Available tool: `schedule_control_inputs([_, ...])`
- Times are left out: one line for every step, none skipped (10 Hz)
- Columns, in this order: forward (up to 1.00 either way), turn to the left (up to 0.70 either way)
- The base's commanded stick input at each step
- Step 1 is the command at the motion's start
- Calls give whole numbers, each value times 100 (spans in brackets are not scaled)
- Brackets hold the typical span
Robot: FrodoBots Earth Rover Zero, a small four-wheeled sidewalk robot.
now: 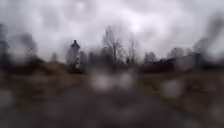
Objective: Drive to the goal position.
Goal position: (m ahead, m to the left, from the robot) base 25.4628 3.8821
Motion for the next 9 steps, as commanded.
schedule_control_inputs([100,0])
schedule_control_inputs([100,0])
schedule_control_inputs([100,0])
schedule_control_inputs([100,0])
schedule_control_inputs([100,0])
schedule_control_inputs([100,0])
schedule_control_inputs([100,0])
schedule_control_inputs([100,0])
schedule_control_inputs([100,0])
